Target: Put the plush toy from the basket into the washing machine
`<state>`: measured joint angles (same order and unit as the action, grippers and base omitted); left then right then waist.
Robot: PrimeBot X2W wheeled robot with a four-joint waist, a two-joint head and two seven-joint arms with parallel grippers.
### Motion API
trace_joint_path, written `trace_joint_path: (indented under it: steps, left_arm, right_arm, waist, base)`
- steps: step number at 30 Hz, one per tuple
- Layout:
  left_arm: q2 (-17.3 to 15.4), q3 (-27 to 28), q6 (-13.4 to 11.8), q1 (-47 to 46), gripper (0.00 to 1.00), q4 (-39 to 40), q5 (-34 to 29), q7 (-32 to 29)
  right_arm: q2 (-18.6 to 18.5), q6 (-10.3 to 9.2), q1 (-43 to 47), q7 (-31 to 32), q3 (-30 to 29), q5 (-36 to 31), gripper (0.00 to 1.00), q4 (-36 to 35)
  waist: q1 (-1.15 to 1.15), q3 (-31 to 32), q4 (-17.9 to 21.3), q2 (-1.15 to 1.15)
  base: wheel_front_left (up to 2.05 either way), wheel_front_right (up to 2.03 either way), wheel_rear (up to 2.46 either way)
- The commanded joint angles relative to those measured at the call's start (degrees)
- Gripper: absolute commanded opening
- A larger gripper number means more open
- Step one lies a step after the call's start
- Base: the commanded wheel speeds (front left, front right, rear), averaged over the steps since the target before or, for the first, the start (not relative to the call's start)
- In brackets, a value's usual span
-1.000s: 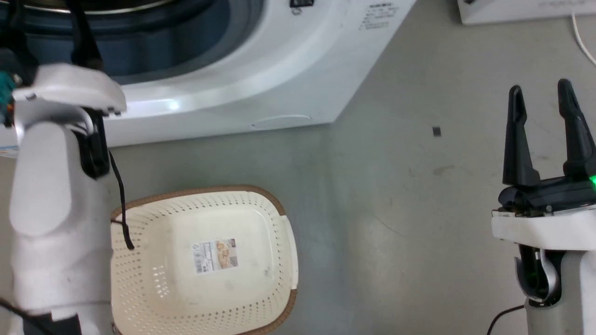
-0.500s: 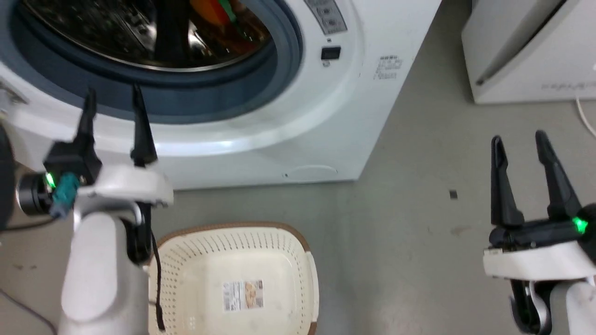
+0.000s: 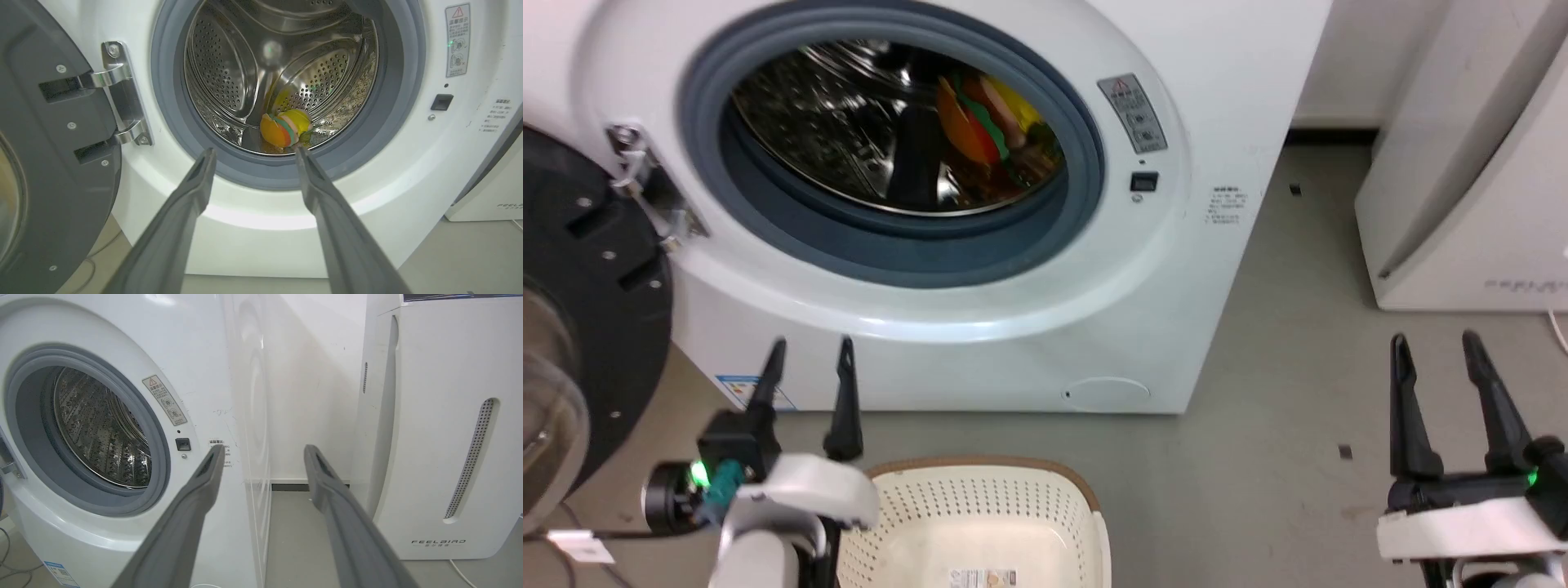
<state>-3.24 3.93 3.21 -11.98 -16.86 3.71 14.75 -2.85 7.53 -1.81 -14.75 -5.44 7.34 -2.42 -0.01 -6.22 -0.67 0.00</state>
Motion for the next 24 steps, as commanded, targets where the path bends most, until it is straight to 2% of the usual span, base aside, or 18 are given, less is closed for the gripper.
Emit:
trace_joint_path:
  steps: [1, 8, 18, 19, 24]
  left_arm:
    - [0.1, -0.4, 0.1, 1.3, 1.0, 0.2, 0.0, 0.2]
    - [0.3, -2.8, -1.4, 6.5, 1.0, 2.2, 0.0, 0.2]
    - [0.3, -4.4, -3.9, 7.9, 1.0, 3.3, 1.0, 0.2]
    - [0.4, -4.5, -3.6, 7.3, 0.0, 3.0, 0.6, 0.0]
    - [0.4, -4.6, -3.6, 7.3, 0.0, 3.2, 0.5, -0.3]
  right_arm:
    - [0.0, -0.04, 1.1, -0.3, -0.2, -0.2, 1.0, 0.4]
    - [0.0, -0.04, 4.3, -0.3, -0.6, -0.1, 1.0, 1.3]
    - [0.0, -0.04, 5.5, -0.3, -0.6, 0.2, 1.0, 2.3]
    - [0.0, 0.0, 4.9, 0.0, -0.5, 0.2, 0.0, 2.1]
    - [0.0, 0.01, 4.8, 0.3, -0.4, 0.1, 0.0, 2.1]
  waist:
    - [0.01, 1.8, -1.3, 0.0]
    - [0.01, 4.3, -2.6, 0.0]
    - [0.01, 5.2, -2.6, 0.0]
    - [0.01, 5.2, -2.6, 0.0]
    - [0.01, 5.2, -2.5, 0.0]
  base:
    - [0.0, 0.0, 0.0]
    - [0.0, 0.0, 0.0]
    - [0.0, 0.0, 0.0]
    - [0.0, 0.0, 0.0]
    - [0.0, 0.0, 0.0]
